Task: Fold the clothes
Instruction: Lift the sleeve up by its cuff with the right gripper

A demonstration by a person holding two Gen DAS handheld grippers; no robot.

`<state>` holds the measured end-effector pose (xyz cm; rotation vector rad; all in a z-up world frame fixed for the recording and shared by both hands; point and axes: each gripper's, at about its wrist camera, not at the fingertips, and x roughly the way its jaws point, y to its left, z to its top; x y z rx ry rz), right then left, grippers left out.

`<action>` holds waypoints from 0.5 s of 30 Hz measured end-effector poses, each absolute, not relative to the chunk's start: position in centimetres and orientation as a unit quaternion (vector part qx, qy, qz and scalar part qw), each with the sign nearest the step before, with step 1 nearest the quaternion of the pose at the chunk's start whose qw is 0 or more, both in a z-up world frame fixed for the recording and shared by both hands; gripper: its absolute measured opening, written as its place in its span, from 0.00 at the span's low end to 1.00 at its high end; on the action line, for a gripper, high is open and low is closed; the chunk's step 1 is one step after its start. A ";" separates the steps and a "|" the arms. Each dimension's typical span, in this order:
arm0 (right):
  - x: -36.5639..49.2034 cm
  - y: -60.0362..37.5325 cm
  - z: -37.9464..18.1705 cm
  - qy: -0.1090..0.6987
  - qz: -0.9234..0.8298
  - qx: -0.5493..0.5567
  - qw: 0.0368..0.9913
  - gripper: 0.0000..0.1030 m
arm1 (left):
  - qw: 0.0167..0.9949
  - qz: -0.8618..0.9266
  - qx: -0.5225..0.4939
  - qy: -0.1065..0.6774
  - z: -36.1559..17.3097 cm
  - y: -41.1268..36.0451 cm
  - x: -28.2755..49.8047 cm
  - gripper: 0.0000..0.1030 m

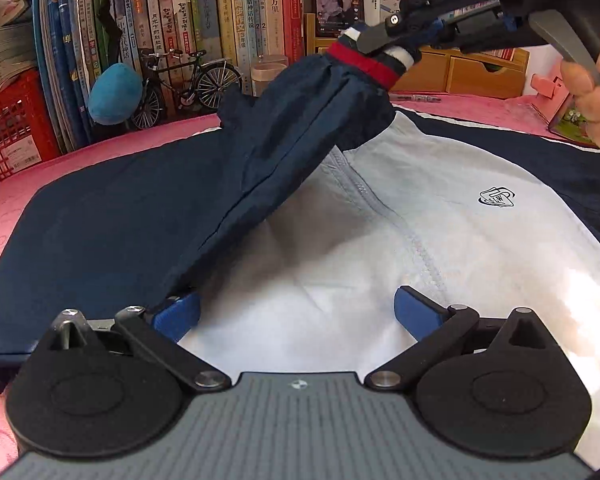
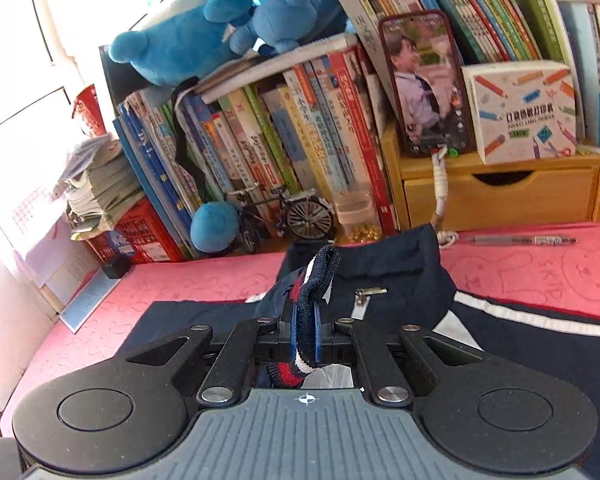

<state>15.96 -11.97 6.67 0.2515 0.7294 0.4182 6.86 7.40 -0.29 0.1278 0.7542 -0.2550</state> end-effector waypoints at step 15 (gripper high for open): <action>15.6 -10.2 0.1 0.383 0.189 0.089 0.900 0.28 | 0.925 -0.114 0.041 0.360 -0.8 7.7 7.0 1.00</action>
